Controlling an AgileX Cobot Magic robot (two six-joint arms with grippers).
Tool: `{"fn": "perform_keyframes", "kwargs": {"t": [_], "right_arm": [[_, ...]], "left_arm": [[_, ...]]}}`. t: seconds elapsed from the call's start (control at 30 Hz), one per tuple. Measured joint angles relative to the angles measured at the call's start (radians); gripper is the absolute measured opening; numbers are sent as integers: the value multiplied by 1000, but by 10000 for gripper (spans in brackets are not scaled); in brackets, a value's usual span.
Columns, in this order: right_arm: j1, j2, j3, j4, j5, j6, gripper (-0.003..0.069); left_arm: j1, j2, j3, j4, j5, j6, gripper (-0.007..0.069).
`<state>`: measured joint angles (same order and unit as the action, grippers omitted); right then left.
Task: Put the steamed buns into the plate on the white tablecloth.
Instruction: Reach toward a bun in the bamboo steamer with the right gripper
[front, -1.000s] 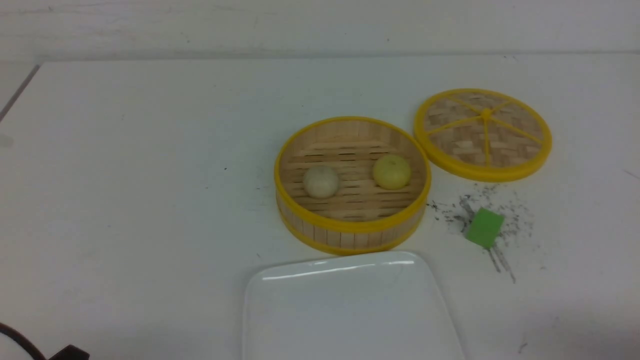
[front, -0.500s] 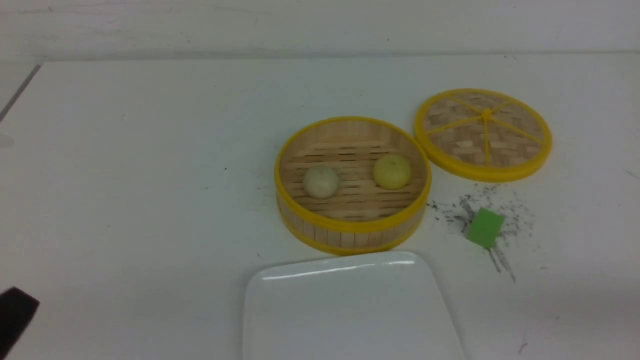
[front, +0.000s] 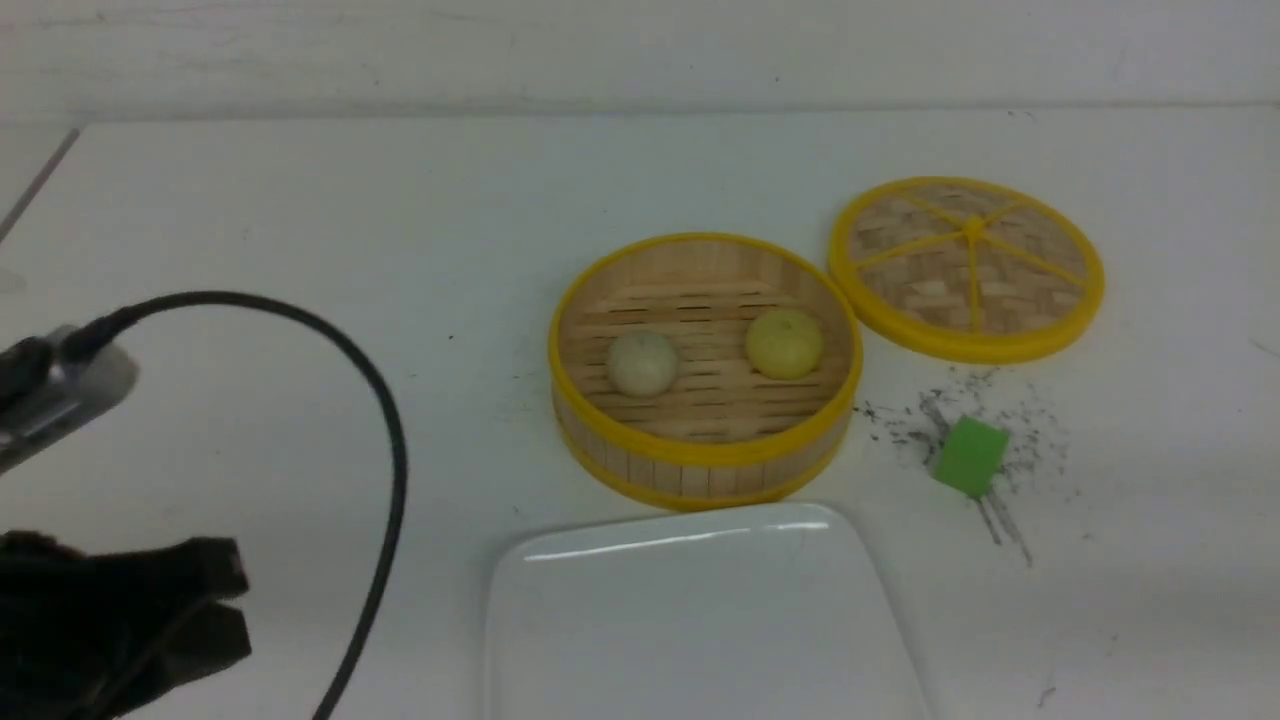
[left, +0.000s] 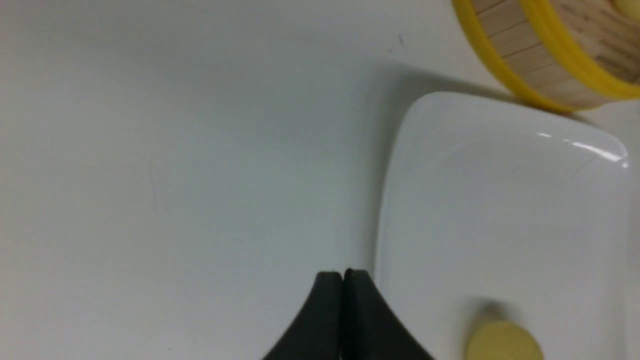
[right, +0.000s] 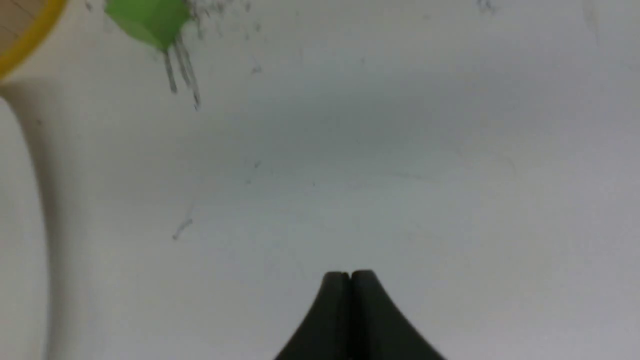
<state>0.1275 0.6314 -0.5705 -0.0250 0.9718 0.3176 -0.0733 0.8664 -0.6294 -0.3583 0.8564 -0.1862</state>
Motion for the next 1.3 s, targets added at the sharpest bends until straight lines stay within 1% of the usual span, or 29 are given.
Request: {"fn": "perform_keyframes", "kwargs": {"t": [0.13, 0.2, 0.27, 0.3, 0.33, 0.37, 0.4, 0.47, 0.5, 0.53, 0.6, 0.63, 0.67, 0.7, 0.73, 0.77, 0.8, 0.83, 0.93, 0.97, 1.13, 1.17, 1.2, 1.27, 1.3], "right_arm": [[0, 128, -3, 81, 0, -124, 3], [0, 168, -3, 113, -1, -158, 4], [0, 259, -5, 207, 0, -232, 10], [0, 259, -6, 213, 0, -238, 11], [0, 308, -15, 261, 5, -280, 20], [1, 320, -17, 267, 5, -286, 21], [10, 359, -32, 305, 7, -318, 34], [48, 420, -67, 356, 22, -359, 65], [59, 434, -71, 360, 24, -365, 69], [84, 462, -87, 375, 33, -376, 88], [189, 569, -125, 382, 55, -392, 150], [225, 606, -138, 377, 57, -392, 176], [225, 614, -141, 375, 58, -392, 181], [281, 667, -167, 357, 60, -393, 225], [286, 673, -171, 357, 62, -393, 230], [320, 716, -215, 331, 68, -382, 273], [326, 725, -221, 327, 69, -379, 277], [340, 749, -266, 307, 74, -356, 303], [349, 788, -384, 273, 77, -305, 335], [349, 792, -401, 268, 77, -300, 337], [349, 911, -668, 250, 118, -274, 344], [349, 918, -668, 250, 122, -273, 344], [349, 980, -758, 248, 153, -271, 344], [349, 1062, -873, 243, 186, -270, 345], [349, 1070, -895, 241, 188, -270, 345]], "left_arm": [[0, 146, -63, 2, 19, 63, 82], [0, 185, -87, 5, 32, 85, 106], [0, 253, -134, 6, 46, 121, 183], [0, 262, -140, 6, 46, 123, 189], [0, 289, -162, 6, 47, 128, 238], [0, 289, -165, 6, 47, 130, 244], [0, 310, -183, 6, 54, 136, 282], [0, 347, -212, 7, 87, 153, 328], [0, 355, -218, 7, 96, 155, 331], [0, 377, -233, 7, 122, 162, 343], [0, 441, -271, 7, 171, 176, 356], [0, 463, -284, 7, 177, 178, 357], [0, 467, -287, 7, 177, 178, 357], [0, 496, -303, 7, 181, 181, 358], [0, 498, -304, 7, 181, 186, 358], [0, 517, -310, 5, 183, 186, 358], [0, 518, -311, 5, 183, 186, 358], [0, 524, -311, 5, 186, 186, 358], [0, 528, -311, 5, 189, 186, 358], [0, 529, -311, 5, 189, 186, 358], [0, 530, -311, 4, 177, 186, 358], [0, 530, -311, 4, 174, 186, 358], [0, 530, -311, 4, 163, 186, 358], [0, 530, -311, 4, 154, 186, 358], [0, 530, -311, 4, 154, 186, 358]]}}
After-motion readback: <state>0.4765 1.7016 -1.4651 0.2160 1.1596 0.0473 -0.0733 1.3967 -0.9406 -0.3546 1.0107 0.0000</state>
